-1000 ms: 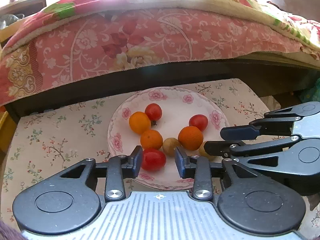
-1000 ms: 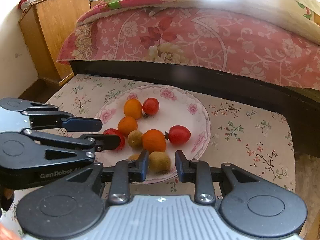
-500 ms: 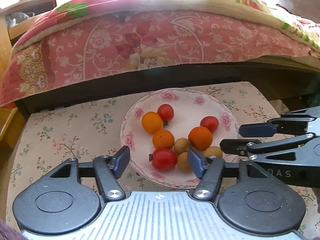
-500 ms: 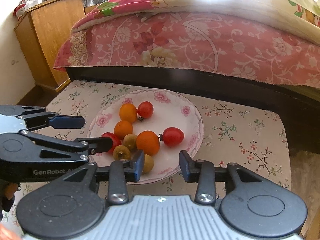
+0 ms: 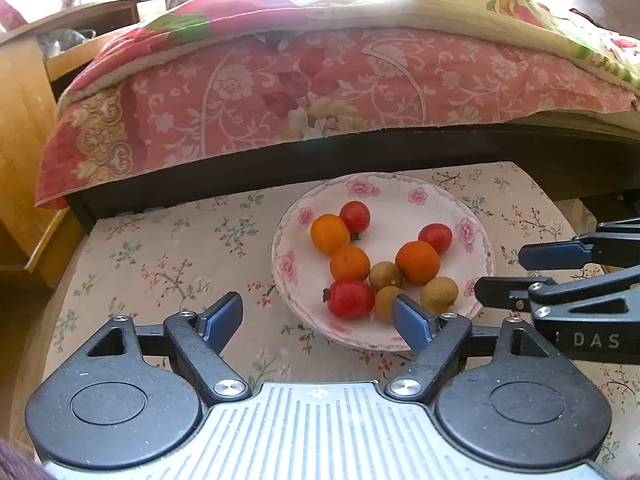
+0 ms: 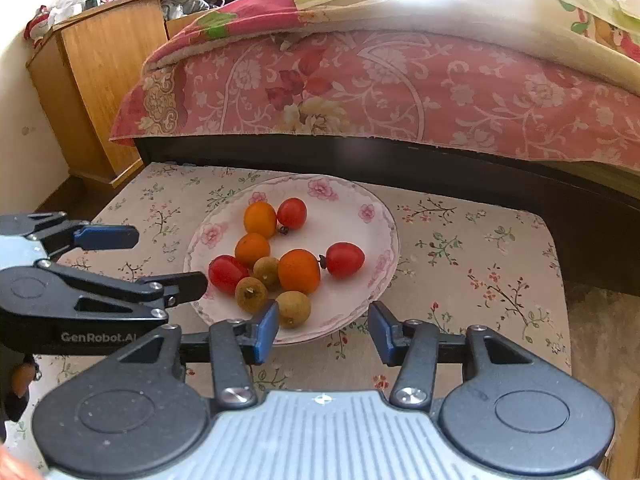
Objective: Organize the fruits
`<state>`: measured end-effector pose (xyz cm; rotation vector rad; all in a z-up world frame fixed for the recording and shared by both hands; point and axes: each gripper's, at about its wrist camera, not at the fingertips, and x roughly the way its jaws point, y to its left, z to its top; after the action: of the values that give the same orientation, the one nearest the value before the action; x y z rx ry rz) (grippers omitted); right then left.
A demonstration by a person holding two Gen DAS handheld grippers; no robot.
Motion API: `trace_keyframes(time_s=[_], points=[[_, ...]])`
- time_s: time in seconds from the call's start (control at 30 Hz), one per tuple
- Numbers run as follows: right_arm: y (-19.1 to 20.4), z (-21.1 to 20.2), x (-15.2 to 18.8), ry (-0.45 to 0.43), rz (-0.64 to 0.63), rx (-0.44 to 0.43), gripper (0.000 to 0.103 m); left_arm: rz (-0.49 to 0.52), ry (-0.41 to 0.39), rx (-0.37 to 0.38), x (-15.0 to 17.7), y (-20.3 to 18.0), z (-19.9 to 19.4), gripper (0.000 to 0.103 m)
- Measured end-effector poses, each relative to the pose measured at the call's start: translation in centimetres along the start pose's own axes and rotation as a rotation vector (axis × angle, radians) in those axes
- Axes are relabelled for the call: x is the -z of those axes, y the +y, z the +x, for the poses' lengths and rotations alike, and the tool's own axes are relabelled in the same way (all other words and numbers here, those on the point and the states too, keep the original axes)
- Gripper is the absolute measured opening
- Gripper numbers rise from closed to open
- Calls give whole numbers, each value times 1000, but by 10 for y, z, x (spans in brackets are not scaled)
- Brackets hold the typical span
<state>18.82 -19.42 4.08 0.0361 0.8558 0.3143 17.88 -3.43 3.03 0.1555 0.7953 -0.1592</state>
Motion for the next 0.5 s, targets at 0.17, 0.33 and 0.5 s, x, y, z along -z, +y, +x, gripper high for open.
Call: trace_keyframes(time_s=[0.17, 0.33, 0.5], points=[[2, -19, 4, -22, 27, 4, 53, -11, -24, -48, 2, -4, -16, 103], [5, -37, 18, -29, 68, 7, 54, 0, -22, -88, 10, -11, -30, 103], [9, -50, 33, -14, 105, 5, 54, 34, -15, -115, 21, -23, -42, 103]])
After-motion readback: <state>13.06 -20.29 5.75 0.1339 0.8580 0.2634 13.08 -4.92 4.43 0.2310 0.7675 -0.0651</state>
